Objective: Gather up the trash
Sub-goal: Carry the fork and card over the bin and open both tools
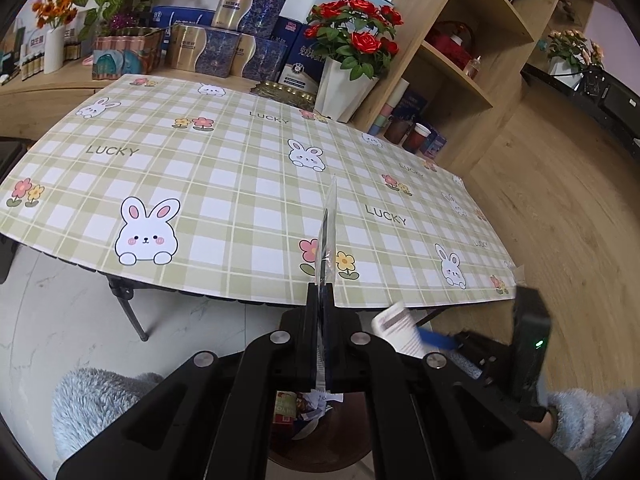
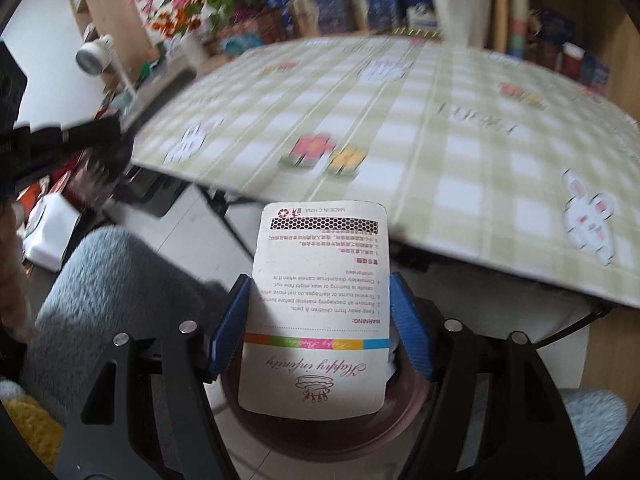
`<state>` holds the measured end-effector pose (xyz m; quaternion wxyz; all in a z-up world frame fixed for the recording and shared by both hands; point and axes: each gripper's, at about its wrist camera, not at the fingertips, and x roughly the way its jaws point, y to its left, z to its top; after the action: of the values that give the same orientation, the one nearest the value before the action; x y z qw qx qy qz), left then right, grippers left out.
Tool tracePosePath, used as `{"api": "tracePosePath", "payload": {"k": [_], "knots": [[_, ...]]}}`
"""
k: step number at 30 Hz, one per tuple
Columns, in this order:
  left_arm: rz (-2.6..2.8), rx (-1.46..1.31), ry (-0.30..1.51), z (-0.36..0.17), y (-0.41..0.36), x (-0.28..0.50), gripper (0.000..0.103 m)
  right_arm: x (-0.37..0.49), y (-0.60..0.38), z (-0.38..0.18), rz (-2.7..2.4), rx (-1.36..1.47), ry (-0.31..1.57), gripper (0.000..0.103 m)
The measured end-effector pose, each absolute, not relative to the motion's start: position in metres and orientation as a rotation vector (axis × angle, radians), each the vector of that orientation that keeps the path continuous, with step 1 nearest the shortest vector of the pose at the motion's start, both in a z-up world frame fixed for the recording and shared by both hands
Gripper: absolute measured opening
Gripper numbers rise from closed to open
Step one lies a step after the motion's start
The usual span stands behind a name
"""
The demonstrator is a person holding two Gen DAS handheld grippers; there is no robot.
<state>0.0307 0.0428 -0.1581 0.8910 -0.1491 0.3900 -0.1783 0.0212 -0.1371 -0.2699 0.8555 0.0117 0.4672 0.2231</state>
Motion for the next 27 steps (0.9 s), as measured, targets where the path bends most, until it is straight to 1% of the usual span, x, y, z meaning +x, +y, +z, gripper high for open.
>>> {"api": "tracePosePath", "payload": {"k": [5, 10, 13, 15, 20, 24, 27], "knots": [[-0.382, -0.304, 0.815, -0.16, 0.042, 0.03, 0.002, 0.026, -0.134, -0.291, 0.469, 0.054, 1.08, 0.069], [-0.396, -0.286, 0.825, -0.162, 0.037, 0.031, 0.002, 0.029, -0.133, -0.303, 0.466, 0.071, 1.126, 0.07], [-0.399, -0.287, 0.831, -0.164, 0.036, 0.031, 0.002, 0.031, -0.131, -0.306, 0.461, 0.064, 1.136, 0.073], [-0.401, -0.288, 0.835, -0.166, 0.035, 0.033, 0.002, 0.034, -0.131, -0.303, 0.449, 0.068, 1.122, 0.083], [-0.425, -0.266, 0.843, -0.168, 0.03, 0.033, 0.003, 0.033, -0.15, -0.28, 0.399, 0.114, 1.03, 0.094], [-0.452, -0.221, 0.842, -0.169, 0.021, 0.032, 0.002, 0.034, -0.166, -0.26, 0.341, 0.114, 0.943, 0.097], [-0.474, -0.188, 0.841, -0.17, 0.015, 0.032, 0.003, 0.033, -0.178, -0.241, 0.29, 0.096, 0.865, 0.097]]}}
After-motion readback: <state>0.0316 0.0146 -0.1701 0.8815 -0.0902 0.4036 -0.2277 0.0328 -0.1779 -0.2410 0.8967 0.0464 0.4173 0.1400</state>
